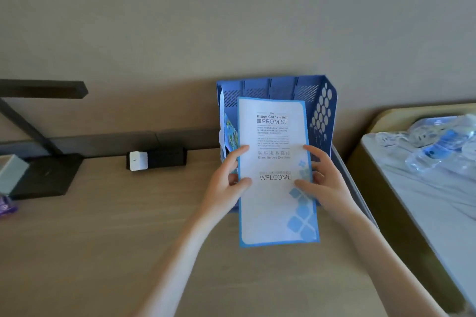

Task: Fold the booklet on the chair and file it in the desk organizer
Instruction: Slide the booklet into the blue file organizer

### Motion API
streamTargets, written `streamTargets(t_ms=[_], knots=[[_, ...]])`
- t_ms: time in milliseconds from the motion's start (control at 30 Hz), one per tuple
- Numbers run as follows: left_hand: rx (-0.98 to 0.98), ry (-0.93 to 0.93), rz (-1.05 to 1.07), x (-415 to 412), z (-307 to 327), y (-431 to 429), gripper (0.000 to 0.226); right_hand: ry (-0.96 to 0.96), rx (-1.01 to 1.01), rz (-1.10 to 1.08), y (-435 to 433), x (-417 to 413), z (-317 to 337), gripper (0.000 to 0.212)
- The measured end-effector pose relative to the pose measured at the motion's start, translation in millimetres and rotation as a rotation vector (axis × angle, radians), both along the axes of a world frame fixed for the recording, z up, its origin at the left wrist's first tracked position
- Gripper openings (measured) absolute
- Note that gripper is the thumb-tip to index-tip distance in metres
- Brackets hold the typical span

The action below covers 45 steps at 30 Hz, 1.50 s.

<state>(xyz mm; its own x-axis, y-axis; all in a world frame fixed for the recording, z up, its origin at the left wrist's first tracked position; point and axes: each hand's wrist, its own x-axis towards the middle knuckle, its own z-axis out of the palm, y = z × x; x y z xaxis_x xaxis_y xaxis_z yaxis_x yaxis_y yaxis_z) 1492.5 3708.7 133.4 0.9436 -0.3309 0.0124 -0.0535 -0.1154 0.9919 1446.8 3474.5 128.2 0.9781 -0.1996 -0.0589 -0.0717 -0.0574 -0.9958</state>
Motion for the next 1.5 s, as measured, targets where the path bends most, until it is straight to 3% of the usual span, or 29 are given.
streamTargets(t_ms=[133,400,533,767,1100,1500], knots=[[0.034,-0.064,0.121,26.2,2.6,-17.4,0.068,-0.047,-0.183,0.104,-18.3,49.4,3.1,0.085],[0.202,-0.235,0.309,72.5,1.8,-51.0,0.075,-0.287,-0.427,0.253,-45.1,170.7,1.0,0.085],[0.320,-0.321,0.361,84.7,-13.3,-58.2,0.072,-0.317,-0.508,0.329,-42.2,221.8,-15.2,0.086],[0.373,-0.168,0.537,88.0,-66.5,-70.2,0.092,-0.279,-0.489,0.512,-20.9,267.3,-68.3,0.088],[0.591,-0.195,0.669,78.7,-109.4,-85.6,0.081,-0.311,-0.453,0.655,2.7,293.5,-116.3,0.092],[0.566,-0.195,0.755,77.8,-126.4,-91.9,0.085,-0.310,-0.425,0.736,13.9,307.3,-135.7,0.089]])
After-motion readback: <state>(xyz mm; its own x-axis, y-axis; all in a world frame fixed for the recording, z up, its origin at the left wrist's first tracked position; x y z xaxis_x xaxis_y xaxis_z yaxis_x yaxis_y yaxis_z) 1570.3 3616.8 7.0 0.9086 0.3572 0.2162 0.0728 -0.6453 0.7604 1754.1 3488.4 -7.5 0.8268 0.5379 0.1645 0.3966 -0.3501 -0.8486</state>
